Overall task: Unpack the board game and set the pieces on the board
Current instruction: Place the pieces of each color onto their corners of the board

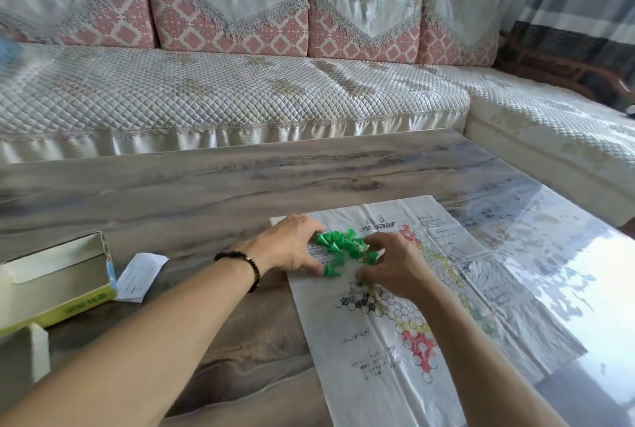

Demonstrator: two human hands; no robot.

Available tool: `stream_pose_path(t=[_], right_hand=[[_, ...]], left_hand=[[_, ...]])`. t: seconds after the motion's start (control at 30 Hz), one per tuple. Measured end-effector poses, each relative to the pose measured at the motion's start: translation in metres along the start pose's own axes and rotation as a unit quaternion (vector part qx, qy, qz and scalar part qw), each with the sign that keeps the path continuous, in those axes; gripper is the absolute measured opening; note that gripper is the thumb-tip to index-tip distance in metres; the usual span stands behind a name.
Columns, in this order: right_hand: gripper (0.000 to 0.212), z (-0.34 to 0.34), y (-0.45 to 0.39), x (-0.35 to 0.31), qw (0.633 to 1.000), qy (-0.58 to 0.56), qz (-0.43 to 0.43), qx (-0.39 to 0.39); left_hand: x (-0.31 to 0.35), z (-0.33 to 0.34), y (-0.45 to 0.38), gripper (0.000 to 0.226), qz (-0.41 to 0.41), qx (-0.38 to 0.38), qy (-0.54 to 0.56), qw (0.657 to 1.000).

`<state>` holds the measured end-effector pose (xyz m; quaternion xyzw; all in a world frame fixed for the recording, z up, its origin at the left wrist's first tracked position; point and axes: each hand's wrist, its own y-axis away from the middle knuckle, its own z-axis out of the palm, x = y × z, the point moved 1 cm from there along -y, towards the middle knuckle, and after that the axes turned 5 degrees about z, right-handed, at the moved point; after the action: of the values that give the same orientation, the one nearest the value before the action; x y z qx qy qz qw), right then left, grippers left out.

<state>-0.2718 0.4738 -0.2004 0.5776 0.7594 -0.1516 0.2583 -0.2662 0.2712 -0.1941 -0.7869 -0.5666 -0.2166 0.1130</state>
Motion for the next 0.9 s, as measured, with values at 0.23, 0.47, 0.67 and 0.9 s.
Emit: stream_pose_path(t=[0.23, 0.47, 0.67, 0.9], right_hand=[[0.076, -0.002, 0.01, -0.004, 0.998, -0.054, 0.004, -0.029], [0.086, 0.015, 0.018, -0.015, 1.0, 0.013, -0.012, 0.01], [0.068, 0.02, 0.001, -0.022, 0.997, 0.0, 0.005, 0.082], [0.062, 0.016, 0.04, -0.025, 0.992, -0.023, 0.012, 0.12]], left_hand=[[-0.006, -0.009, 0.008, 0.082, -0.001, 0.027, 0.037, 0.999], [0.001, -0.002, 0.008, 0.055, 0.0, -0.01, -0.022, 1.0], [0.004, 0.004, -0.002, 0.034, -0.008, 0.031, 0.041, 0.999], [0.008, -0.008, 0.056, 0.064, 0.008, 0.058, -0.007, 0.998]])
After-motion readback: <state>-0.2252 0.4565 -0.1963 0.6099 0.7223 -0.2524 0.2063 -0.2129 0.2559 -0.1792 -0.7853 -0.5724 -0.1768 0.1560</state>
